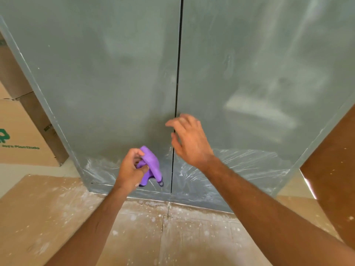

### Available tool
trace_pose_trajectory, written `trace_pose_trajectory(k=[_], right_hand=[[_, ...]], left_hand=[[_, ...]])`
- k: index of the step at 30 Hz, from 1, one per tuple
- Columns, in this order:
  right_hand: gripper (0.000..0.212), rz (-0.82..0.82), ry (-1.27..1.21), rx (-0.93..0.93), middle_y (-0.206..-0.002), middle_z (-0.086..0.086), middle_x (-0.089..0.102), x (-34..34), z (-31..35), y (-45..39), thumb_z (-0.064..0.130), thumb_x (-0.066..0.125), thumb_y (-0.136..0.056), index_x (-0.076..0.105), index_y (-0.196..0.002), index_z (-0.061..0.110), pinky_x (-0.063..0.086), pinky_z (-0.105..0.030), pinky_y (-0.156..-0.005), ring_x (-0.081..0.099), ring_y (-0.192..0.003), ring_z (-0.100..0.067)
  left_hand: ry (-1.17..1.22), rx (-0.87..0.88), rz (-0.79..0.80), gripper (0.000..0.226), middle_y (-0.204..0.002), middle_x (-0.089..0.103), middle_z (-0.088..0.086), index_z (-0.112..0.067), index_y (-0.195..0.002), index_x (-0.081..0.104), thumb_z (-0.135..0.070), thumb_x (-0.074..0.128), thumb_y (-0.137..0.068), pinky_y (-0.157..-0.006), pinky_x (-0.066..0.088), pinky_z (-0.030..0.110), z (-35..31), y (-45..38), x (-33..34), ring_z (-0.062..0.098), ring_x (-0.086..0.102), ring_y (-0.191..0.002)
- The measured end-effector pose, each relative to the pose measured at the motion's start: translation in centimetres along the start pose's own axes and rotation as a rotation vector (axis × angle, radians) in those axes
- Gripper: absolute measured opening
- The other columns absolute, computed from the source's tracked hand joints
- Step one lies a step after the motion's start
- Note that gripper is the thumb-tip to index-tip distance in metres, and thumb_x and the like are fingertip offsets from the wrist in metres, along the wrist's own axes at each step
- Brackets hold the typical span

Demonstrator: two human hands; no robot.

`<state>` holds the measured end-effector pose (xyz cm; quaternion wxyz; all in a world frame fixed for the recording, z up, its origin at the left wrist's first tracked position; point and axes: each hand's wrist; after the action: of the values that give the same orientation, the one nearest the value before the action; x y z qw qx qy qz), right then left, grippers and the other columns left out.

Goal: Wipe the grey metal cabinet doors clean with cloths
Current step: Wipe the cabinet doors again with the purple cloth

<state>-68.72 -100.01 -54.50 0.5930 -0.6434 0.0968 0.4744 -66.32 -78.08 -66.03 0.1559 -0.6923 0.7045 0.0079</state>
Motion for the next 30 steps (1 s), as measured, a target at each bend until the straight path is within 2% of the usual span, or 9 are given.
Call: trace_pose_trajectory(k=[4, 6, 8, 11, 14, 17, 21, 25, 30], right_hand=[[0.074, 0.609, -0.584, 0.392, -0.149, -0.005, 0.056, -0.8, 1.9, 3.5, 0.009, 0.078, -0.090, 0.043, -0.155, 0.021, 0.042, -0.033, -0.115, 0.054, -0.134, -0.019], [0.068, 0.755, -0.779, 0.537, -0.131, -0.012, 0.067, -1.6, 2.0, 4.6, 0.001, 0.080, -0.087, 0.052, -0.148, 0.012, 0.054, -0.024, -0.098, 0.066, -0.112, -0.014], [0.047, 0.735, -0.766, 0.547, -0.103, -0.012, 0.074, -2.0, 1.5, 5.7, -0.006, 0.078, -0.086, 0.065, -0.131, 0.001, 0.058, -0.018, -0.078, 0.070, -0.081, -0.005], [0.024, 0.677, -0.700, 0.544, -0.074, 0.005, 0.074, -2.4, 0.9, 7.3, -0.011, 0.077, -0.085, 0.074, -0.108, -0.002, 0.058, -0.021, -0.068, 0.069, -0.066, -0.006], [0.017, 0.651, -0.579, 0.516, -0.077, 0.001, 0.073, -3.1, 0.1, 8.5, -0.003, 0.080, -0.085, 0.076, -0.092, 0.011, 0.059, -0.028, -0.074, 0.069, -0.073, -0.017], [0.016, 0.584, -0.491, 0.493, -0.090, 0.002, 0.076, -4.2, -1.6, 9.7, 0.003, 0.080, -0.084, 0.074, -0.079, 0.017, 0.055, -0.026, -0.080, 0.071, -0.089, -0.010], [0.025, 0.472, -0.600, 0.657, -0.064, 0.006, 0.058, -4.6, -2.4, 10.3, 0.000, 0.074, -0.088, 0.058, -0.073, 0.013, 0.041, -0.021, -0.055, 0.052, -0.056, -0.003], [0.026, 0.503, -0.575, 0.707, -0.049, 0.014, 0.051, -4.1, -3.2, 10.8, 0.014, 0.078, -0.093, 0.056, -0.078, 0.015, 0.035, -0.016, -0.047, 0.044, -0.041, 0.001], [0.024, 0.472, -0.319, 0.814, -0.070, 0.004, 0.057, -2.6, -3.1, 10.5, 0.036, 0.075, -0.094, 0.059, -0.084, 0.021, 0.039, -0.020, -0.048, 0.053, -0.054, -0.008]], left_hand=[[0.130, 0.038, 0.339, 0.056, -0.105, 0.071, -0.010, -0.016, -0.111, 0.052, 0.031, 0.060, -0.082, -0.080, 0.056, 0.024, -4.6, 3.6, 0.1, 0.017, 0.071, -0.097], [0.083, 0.033, 0.427, 0.057, -0.122, 0.067, -0.008, -0.017, -0.118, 0.055, 0.026, 0.066, -0.082, -0.082, 0.057, 0.033, -5.9, 4.9, -0.1, 0.024, 0.074, -0.095], [0.013, -0.014, 0.463, 0.059, -0.125, 0.068, -0.005, -0.020, -0.122, 0.060, 0.020, 0.075, -0.080, -0.085, 0.060, 0.033, -6.5, 5.8, -0.8, 0.027, 0.075, -0.095], [-0.021, -0.133, 0.501, 0.049, -0.111, 0.078, 0.006, -0.019, -0.115, 0.070, 0.011, 0.082, -0.079, -0.089, 0.060, 0.030, -7.4, 6.2, -1.8, 0.025, 0.076, -0.104], [-0.204, -0.076, 0.517, 0.017, -0.093, 0.081, 0.004, -0.009, -0.098, 0.077, 0.005, 0.078, -0.087, -0.085, 0.058, 0.032, -8.2, 6.0, -2.6, 0.021, 0.077, -0.092], [-0.249, -0.059, 0.471, 0.009, -0.088, 0.080, 0.003, -0.007, -0.095, 0.072, 0.001, 0.071, -0.094, -0.087, 0.056, 0.038, -8.1, 5.3, -3.8, 0.020, 0.075, -0.087], [-0.183, -0.175, 0.450, 0.007, -0.087, 0.072, 0.004, -0.009, -0.101, 0.064, -0.002, 0.061, -0.102, -0.079, 0.044, 0.032, -7.4, 4.7, -3.3, 0.020, 0.061, -0.085], [-0.123, -0.296, 0.356, 0.006, -0.092, 0.070, 0.004, -0.010, -0.103, 0.070, -0.013, 0.064, -0.102, -0.073, 0.047, 0.028, -7.2, 4.1, -1.7, 0.018, 0.064, -0.085], [-0.052, -0.330, 0.348, 0.033, -0.101, 0.071, 0.011, -0.009, -0.106, 0.068, 0.012, 0.078, -0.082, -0.079, 0.056, 0.033, -6.8, 4.5, 0.1, 0.024, 0.067, -0.093]])
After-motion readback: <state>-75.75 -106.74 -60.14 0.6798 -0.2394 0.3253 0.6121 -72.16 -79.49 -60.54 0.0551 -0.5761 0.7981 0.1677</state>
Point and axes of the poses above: each hand's wrist, its own y-axis away from the middle knuckle, its own x-axis out of the palm, z = x × y
